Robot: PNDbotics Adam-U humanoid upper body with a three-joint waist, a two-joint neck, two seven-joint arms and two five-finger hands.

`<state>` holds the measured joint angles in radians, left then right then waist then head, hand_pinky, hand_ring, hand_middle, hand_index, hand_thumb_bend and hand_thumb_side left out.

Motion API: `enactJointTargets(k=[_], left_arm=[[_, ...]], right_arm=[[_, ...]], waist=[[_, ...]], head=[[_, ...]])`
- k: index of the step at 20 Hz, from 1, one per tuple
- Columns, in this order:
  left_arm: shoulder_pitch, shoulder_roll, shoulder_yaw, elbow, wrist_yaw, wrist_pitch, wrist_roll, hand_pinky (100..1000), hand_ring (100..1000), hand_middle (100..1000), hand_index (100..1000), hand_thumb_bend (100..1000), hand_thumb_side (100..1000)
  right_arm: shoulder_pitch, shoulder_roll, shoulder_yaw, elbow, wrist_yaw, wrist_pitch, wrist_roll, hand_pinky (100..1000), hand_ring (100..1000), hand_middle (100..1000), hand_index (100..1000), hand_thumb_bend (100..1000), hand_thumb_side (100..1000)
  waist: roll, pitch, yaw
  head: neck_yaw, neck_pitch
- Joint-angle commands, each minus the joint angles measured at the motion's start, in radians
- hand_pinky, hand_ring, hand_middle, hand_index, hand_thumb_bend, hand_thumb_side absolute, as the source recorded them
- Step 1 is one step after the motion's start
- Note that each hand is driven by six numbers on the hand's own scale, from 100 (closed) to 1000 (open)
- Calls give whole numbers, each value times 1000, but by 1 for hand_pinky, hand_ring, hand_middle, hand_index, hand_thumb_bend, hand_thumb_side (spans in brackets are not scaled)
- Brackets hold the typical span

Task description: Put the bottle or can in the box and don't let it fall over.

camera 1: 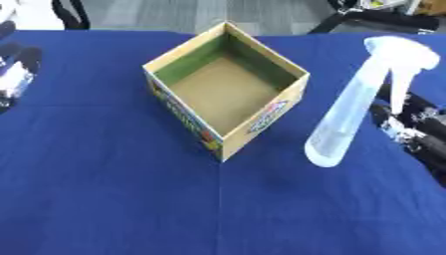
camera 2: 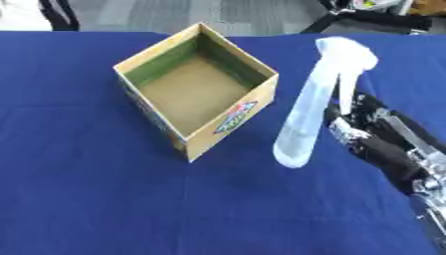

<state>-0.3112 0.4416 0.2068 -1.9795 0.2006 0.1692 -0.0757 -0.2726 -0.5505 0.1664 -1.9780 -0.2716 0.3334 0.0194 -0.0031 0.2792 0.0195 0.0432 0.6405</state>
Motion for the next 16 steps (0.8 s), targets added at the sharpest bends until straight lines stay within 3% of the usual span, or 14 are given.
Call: enactJointTargets(k=[1,16], left_arm=[[-13,27,3,-20,6,-2,-2,1000,1000,1000,953,361,199],[-15,24,1,-20,7,-1,-5,1000,1000,1000,951,357,202]], right_arm=[[-12,-33,-7,-22,23,13,0,1000,1000,1000,1000,100,441],[-52,-46,11,-22,10,57,26,1000,1000,1000,1000,100,453]], waist=[[1,-12,1],[2,-11,6]], head=[[-2,0],[-11,-1]])
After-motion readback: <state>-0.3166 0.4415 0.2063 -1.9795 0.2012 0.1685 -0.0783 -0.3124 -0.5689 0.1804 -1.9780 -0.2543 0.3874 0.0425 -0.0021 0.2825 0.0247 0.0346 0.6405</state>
